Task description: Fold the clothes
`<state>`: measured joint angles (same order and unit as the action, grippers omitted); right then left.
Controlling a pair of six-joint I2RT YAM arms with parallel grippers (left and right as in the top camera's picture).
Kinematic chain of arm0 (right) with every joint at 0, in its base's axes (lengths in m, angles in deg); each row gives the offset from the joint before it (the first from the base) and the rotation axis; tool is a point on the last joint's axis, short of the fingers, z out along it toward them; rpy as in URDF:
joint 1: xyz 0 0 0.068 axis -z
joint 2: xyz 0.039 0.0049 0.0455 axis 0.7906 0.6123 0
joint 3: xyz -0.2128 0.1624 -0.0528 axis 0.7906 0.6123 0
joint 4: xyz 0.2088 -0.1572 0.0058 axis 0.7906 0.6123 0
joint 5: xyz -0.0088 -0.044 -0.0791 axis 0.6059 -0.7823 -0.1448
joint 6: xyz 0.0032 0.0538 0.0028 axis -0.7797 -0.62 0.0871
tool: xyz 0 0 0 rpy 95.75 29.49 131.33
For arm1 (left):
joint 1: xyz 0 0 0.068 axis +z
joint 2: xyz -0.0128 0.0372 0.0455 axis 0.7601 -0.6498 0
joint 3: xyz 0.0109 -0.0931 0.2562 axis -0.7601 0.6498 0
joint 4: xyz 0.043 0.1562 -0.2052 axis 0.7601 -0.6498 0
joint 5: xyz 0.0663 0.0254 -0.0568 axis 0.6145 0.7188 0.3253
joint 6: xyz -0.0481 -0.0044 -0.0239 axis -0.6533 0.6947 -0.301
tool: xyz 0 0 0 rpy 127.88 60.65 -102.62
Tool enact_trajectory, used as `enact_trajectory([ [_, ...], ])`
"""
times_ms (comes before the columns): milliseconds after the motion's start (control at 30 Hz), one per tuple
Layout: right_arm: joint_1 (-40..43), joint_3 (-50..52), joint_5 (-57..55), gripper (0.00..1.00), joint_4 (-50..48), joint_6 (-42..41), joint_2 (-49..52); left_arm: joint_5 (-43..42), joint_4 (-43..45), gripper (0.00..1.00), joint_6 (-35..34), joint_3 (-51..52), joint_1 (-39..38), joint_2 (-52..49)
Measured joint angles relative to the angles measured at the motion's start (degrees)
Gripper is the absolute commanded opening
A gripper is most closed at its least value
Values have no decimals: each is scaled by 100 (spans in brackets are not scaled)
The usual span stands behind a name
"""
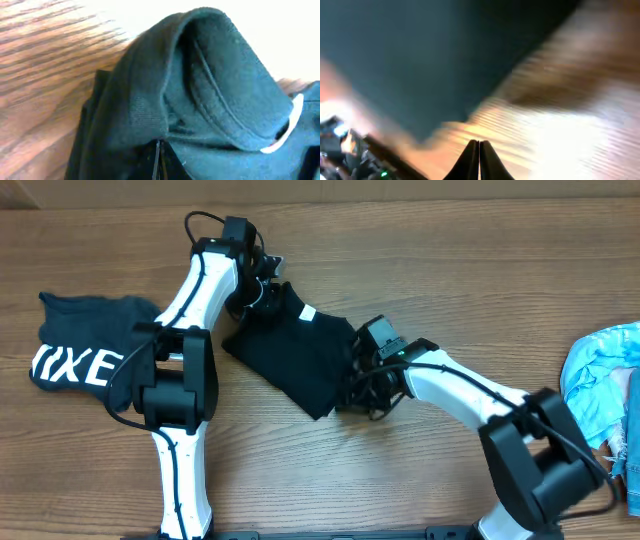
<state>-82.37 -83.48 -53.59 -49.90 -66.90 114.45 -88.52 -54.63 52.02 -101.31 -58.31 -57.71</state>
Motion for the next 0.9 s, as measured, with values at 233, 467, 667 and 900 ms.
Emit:
enact_trajectory([
  [233, 212, -28, 199, 4, -1624, -179, -551, 22, -251, 9, 0, -111, -201, 0],
  [467, 345, -39, -903, 4, -1497, -752, 492, 229, -120, 9, -50, -114, -195, 0],
  [667, 1191, -92, -892, 6, -855, -809, 485, 688, -304, 15, -155, -127, -42, 0],
  [900, 1467, -68, 254, 7, -435, 50, 269, 664, -2446, 20, -487, -1919, -11, -90],
])
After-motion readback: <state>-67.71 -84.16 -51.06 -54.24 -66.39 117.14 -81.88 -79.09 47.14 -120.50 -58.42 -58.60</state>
